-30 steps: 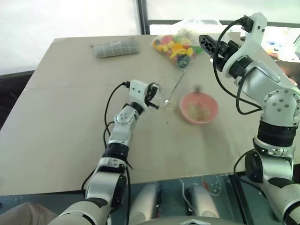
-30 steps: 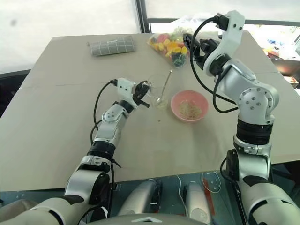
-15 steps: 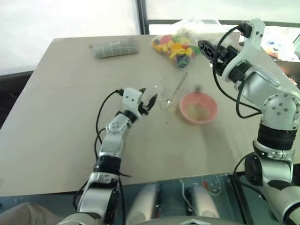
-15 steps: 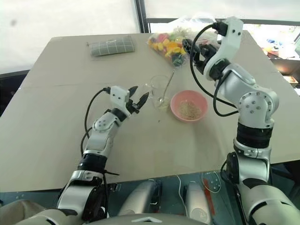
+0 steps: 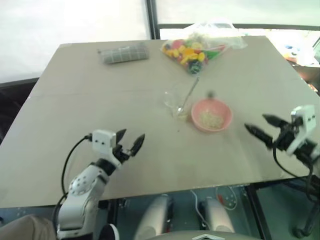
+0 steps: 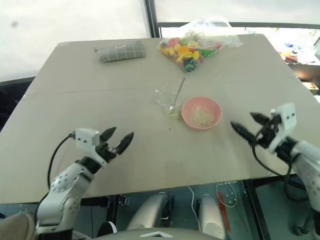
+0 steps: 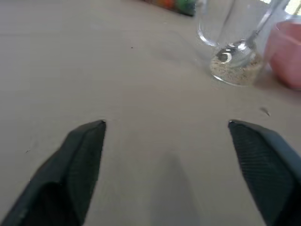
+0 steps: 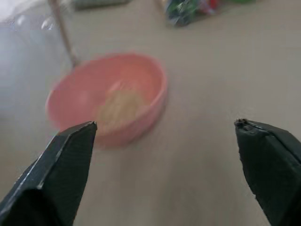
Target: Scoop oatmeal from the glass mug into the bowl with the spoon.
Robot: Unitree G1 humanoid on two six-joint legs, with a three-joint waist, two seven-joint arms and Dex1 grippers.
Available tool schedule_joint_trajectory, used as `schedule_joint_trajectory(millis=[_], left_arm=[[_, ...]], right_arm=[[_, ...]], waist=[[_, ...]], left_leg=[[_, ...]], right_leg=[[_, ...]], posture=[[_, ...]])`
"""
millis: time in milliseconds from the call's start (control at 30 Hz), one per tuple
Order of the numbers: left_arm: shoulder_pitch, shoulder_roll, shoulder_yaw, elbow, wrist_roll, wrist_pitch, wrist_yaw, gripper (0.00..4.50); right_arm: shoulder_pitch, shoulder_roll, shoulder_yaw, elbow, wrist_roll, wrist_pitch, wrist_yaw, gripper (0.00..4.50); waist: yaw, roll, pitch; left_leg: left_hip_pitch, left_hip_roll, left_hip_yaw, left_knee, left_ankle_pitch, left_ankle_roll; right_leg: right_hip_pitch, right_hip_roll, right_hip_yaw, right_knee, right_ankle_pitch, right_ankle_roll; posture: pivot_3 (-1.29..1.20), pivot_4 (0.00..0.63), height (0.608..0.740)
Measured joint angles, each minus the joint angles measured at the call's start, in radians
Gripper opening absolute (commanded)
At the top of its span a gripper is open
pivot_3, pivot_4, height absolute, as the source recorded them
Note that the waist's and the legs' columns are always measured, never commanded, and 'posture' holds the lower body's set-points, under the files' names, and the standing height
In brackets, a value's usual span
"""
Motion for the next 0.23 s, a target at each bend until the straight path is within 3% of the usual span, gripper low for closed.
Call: schedule_joint_trajectory(millis=[233], left_arm=[[0.188,0.007,-0.014,-0.056,0.023,-0.012,-0.013,4.47]], right_arm=[[0.071,0.07,0.059,0.159,-0.167,-0.257,0.141,4.5]], waist=[[-0.002,0.003,-0.003]], left_leg=[[0.001,0.001,0.002,-0.001,-0.001,-0.001]], right_leg=[[0.005,-0.003,-0.001,-0.013,-0.002,0.005]], posture=[[0.0,0.15,0.718]])
